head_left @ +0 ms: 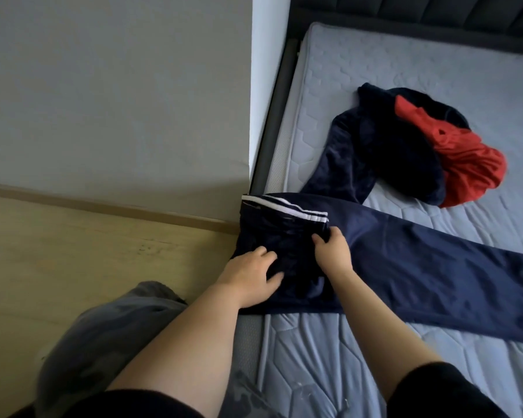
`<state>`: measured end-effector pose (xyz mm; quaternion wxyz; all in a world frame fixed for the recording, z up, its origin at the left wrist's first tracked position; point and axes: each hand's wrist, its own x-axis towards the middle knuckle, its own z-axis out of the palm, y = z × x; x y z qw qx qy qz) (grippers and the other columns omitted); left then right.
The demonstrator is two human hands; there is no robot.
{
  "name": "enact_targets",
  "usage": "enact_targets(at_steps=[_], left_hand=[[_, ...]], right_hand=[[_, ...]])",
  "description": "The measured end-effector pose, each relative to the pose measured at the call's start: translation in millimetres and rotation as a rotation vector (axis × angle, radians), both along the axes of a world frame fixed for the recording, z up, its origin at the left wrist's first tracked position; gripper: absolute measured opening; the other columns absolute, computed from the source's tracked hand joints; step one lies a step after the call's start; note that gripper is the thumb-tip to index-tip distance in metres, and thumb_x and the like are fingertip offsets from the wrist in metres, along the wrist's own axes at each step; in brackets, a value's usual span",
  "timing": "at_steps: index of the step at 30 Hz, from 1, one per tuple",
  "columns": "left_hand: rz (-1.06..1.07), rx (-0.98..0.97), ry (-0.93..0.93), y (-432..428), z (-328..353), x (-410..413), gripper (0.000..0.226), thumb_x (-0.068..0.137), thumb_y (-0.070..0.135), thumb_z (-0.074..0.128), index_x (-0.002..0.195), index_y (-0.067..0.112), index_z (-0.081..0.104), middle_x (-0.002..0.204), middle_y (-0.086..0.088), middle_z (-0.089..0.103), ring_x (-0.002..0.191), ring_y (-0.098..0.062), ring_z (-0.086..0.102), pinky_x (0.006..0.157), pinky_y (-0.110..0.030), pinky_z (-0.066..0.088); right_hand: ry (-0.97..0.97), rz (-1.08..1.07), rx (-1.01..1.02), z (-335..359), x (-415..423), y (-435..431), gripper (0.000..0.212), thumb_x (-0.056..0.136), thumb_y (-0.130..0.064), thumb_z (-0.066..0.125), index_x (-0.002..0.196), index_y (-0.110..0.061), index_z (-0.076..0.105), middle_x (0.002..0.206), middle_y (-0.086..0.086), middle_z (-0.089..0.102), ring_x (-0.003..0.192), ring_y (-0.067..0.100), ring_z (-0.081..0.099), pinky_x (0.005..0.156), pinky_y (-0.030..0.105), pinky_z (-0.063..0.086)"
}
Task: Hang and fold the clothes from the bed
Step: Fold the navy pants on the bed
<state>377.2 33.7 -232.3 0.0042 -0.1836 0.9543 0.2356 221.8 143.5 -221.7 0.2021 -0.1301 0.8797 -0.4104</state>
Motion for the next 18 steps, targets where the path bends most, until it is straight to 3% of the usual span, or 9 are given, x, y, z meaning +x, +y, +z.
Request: enact_targets(at_steps=[2, 4, 6, 8, 10, 12, 14, 18], left_hand=[[0.258, 0.157, 0.091, -1, -1, -5, 0.031, 0.094, 0.047, 0.040, 0.093, 0.021, 0.057, 0.093, 0.006, 0.048, 0.083, -0.019, 0.056, 0.068, -0.032, 0.042], [0.513, 0.197, 0.163, -11, -7, -13, 0.024, 0.096, 0.035, 0.046, 0.091, 0.016, 0.059, 0.099, -0.001, 0.052, 0.091, -0.026, 0.057, 0.075, -0.035, 0.044], [0.680, 0.304, 0.091, -23, -15, -20, 0.029, 0.094, 0.031, 0.051, 0.117, 0.014, 0.056, 0.119, -0.008, 0.051, 0.110, -0.030, 0.052, 0.088, -0.038, 0.044], [0.775, 0.631, 0.013, -30, -22, -23, 0.049, 0.092, 0.037, 0.055, 0.135, 0.013, 0.046, 0.131, -0.008, 0.049, 0.117, -0.031, 0.051, 0.094, -0.038, 0.043], [0.846, 0.843, -0.009, -32, -28, -24, 0.056, 0.088, 0.041, 0.062, 0.132, 0.010, 0.047, 0.128, -0.009, 0.056, 0.112, -0.031, 0.057, 0.091, -0.037, 0.046], [0.893, 0.832, -0.036, -38, -29, -24, 0.058, 0.079, 0.045, 0.070, 0.121, 0.008, 0.053, 0.118, -0.009, 0.061, 0.105, -0.030, 0.060, 0.083, -0.033, 0.047], [0.915, 0.929, -0.055, -45, -27, -21, 0.057, 0.072, 0.046, 0.076, 0.112, 0.009, 0.060, 0.109, -0.008, 0.065, 0.098, -0.029, 0.063, 0.085, -0.035, 0.050], [0.850, 1.309, -0.096, -57, -8, -11, 0.040, 0.076, 0.034, 0.077, 0.106, 0.008, 0.069, 0.104, -0.013, 0.071, 0.098, -0.031, 0.066, 0.097, -0.045, 0.048]], right_hand=[[0.015, -0.073, 0.095, 3, 5, 3, 0.033, 0.095, -0.024, 0.052, 0.122, -0.008, 0.043, 0.109, 0.010, 0.060, 0.090, 0.026, 0.054, 0.072, 0.033, 0.039], [0.266, -0.045, 0.188, 2, 14, 8, 0.048, 0.092, -0.017, 0.056, 0.135, -0.008, 0.037, 0.125, 0.015, 0.053, 0.105, 0.030, 0.052, 0.085, 0.041, 0.043], [0.627, 0.007, 0.159, 0, 27, 8, 0.058, 0.087, -0.009, 0.059, 0.140, -0.005, 0.036, 0.135, 0.017, 0.046, 0.123, 0.035, 0.044, 0.101, 0.047, 0.038], [0.852, 0.098, 0.123, -6, 35, 5, 0.058, 0.087, -0.012, 0.054, 0.141, -0.006, 0.037, 0.144, 0.018, 0.040, 0.133, 0.035, 0.036, 0.111, 0.050, 0.027], [0.813, 0.223, 0.260, -19, 35, 4, 0.058, 0.094, -0.028, 0.041, 0.148, -0.013, 0.026, 0.156, 0.012, 0.023, 0.144, 0.030, 0.019, 0.115, 0.049, 0.012], [0.582, 0.247, 0.393, -40, 26, 8, 0.066, 0.097, -0.042, 0.031, 0.153, -0.018, 0.006, 0.161, 0.005, 0.003, 0.148, 0.021, 0.000, 0.118, 0.048, 0.003], [0.454, 0.224, 0.422, -59, 17, 12, 0.074, 0.096, -0.047, 0.033, 0.152, -0.016, -0.005, 0.161, 0.003, -0.002, 0.148, 0.017, -0.005, 0.119, 0.047, 0.002], [0.450, 0.224, 0.430, -64, 16, 10, 0.077, 0.096, -0.048, 0.033, 0.152, -0.014, -0.007, 0.161, 0.004, -0.002, 0.148, 0.016, -0.005, 0.118, 0.046, 0.002]])
